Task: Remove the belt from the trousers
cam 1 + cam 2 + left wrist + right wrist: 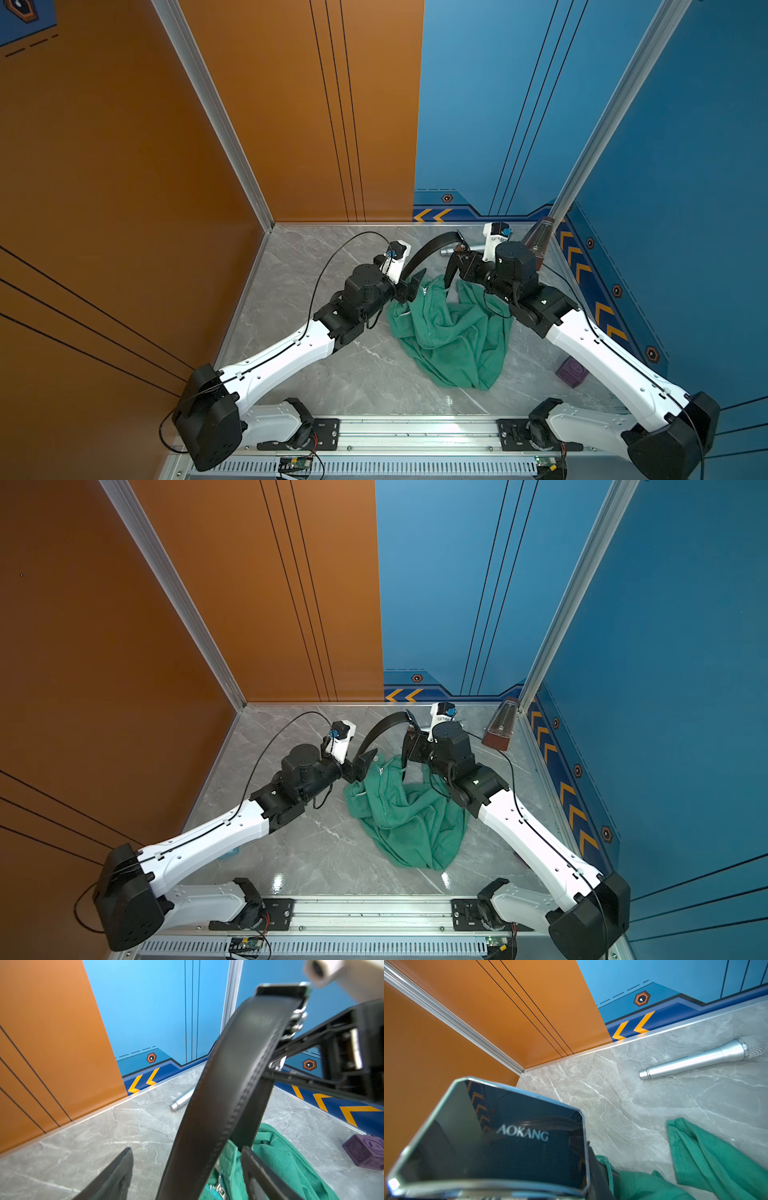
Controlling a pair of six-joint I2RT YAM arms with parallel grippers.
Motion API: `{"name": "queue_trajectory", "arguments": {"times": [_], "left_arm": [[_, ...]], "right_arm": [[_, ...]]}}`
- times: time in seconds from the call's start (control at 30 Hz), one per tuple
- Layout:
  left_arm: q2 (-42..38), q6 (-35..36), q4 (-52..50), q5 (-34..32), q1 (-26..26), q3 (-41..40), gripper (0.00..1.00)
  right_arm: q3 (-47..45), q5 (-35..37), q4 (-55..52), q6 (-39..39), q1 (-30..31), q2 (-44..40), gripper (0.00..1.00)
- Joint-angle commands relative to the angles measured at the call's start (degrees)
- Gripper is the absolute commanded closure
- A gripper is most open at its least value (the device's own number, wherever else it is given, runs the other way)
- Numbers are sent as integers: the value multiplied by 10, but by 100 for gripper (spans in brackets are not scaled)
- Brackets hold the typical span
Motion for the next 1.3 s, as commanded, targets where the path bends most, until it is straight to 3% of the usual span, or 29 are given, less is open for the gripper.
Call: {"name": "queue_trajectory", "arguments": {"times": [0.0,0.17,0.3,0.33,0.37,0.43,0.5,0.67,0.8,0.97,1.27], "left_arm": [[28,55,-3,-6,-12,35,17],[73,57,-4,-46,-6,100,17],[95,58,-5,-31,2,145,20],[98,60,-9,-21,2,155,25],[101,65,-20,-10,3,166,38],[103,74,-49,3,4,187,70],[102,84,-83,17,5,205,99],[102,119,-193,14,1,265,100],[109,134,-248,8,-2,307,100],[116,141,-257,-3,-6,319,100],[123,139,-260,-6,-7,320,100]], "right_arm": [[28,-3,-6,-31,8,0,100],[52,2,-72,-88,29,12,100],[63,0,-127,-127,35,26,100],[64,-1,-135,-134,35,28,100],[65,-4,-141,-140,36,30,100],[69,-13,-149,-151,36,32,100],[81,-25,-164,-163,36,33,91],[143,-44,-246,-201,38,30,49],[148,-45,-259,-227,38,-1,30],[167,-14,-263,-247,38,-1,25],[267,-25,-285,-277,47,77,23]]}}
